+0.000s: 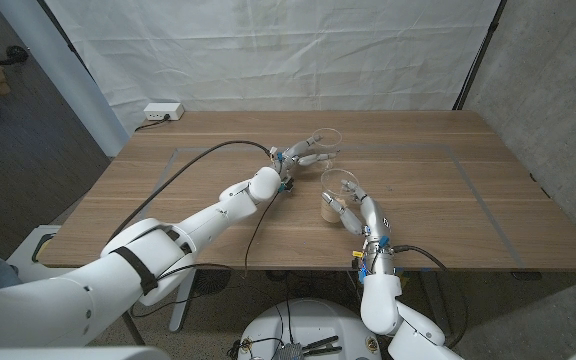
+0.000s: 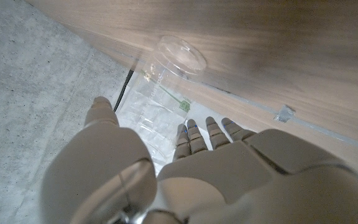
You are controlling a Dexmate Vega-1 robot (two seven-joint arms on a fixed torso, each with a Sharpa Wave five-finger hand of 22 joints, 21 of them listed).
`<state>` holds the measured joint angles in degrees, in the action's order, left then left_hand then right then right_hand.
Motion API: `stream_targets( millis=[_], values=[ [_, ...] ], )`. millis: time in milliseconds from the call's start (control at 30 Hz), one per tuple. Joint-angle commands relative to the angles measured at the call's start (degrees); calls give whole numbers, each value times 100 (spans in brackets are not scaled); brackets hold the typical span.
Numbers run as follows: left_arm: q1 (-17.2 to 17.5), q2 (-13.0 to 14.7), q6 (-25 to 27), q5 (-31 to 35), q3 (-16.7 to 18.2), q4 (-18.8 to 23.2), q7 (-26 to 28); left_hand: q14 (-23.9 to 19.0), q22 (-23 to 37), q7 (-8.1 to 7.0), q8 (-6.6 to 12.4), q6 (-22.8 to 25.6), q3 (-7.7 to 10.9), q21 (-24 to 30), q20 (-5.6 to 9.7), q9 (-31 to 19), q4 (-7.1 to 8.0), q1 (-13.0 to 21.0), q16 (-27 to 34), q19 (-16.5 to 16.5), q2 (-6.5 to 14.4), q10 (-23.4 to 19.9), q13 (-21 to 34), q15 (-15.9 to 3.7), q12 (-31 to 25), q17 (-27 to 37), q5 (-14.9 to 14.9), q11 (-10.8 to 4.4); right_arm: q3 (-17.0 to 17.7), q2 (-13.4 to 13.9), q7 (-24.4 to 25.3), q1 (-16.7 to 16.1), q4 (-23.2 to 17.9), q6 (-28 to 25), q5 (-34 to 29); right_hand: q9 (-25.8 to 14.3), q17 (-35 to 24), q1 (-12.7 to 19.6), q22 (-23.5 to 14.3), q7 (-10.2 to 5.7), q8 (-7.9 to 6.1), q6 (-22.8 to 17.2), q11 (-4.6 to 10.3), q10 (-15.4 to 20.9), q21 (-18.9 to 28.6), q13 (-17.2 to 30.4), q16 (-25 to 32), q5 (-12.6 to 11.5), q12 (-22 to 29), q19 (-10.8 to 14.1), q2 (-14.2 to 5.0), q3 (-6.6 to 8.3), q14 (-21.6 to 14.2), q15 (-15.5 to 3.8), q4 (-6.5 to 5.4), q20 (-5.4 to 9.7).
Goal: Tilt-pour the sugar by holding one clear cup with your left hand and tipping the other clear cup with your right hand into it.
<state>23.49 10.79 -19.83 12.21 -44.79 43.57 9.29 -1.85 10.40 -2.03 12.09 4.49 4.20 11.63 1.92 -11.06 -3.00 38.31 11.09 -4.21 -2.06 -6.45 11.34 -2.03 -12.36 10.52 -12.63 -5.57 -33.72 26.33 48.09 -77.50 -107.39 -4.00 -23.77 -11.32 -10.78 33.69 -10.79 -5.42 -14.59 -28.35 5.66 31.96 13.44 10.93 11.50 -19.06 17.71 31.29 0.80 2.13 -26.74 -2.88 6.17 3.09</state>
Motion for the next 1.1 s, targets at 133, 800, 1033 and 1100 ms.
stream_targets(
  millis=[133,800,1033,1100],
  values=[
    [-232,-311,-475,12,-70,-629,313,-149,18,-31,79,205,-13,56,214,-11,-24,62,51,119,20,-182,5,-180,-77,7,-20,-34,18,11,19,28,89,131,58,-19,-17,18,-22,-23,16,-60,-9,58,-19,20,-13,26,-31,48,-54,-11,-60,-466,-4,425],
    [221,53,-35,-213,236,296,416,-1490,46,-100,346,1541,156,485,445,-5,-247,733,223,1585,351,-1479,-2,-389,-294,8,42,-154,2,45,-117,118,15,-19,-17,-20,-16,28,-23,-17,34,-75,-10,69,-26,21,-20,45,-43,57,-59,-21,-62,-468,-3,432],
    [529,396,260,-408,442,1100,177,-1396,44,-63,268,1462,168,382,329,-6,-246,774,139,1383,400,-1360,0,-341,-193,16,87,-106,11,66,-176,129,-101,-152,-66,-20,-15,43,-23,-18,38,-82,-4,72,-28,21,-22,49,-48,61,-64,-20,-64,-485,3,441],
    [622,502,363,-447,488,1340,107,-1403,44,-60,256,1463,164,409,379,-6,-241,773,131,1473,404,-1369,1,-353,-183,16,100,-120,24,81,-190,142,-139,-164,-76,-20,-15,48,-23,-18,40,-83,-3,73,-29,21,-21,51,-49,62,-66,-19,-69,-487,5,442]
  ],
)
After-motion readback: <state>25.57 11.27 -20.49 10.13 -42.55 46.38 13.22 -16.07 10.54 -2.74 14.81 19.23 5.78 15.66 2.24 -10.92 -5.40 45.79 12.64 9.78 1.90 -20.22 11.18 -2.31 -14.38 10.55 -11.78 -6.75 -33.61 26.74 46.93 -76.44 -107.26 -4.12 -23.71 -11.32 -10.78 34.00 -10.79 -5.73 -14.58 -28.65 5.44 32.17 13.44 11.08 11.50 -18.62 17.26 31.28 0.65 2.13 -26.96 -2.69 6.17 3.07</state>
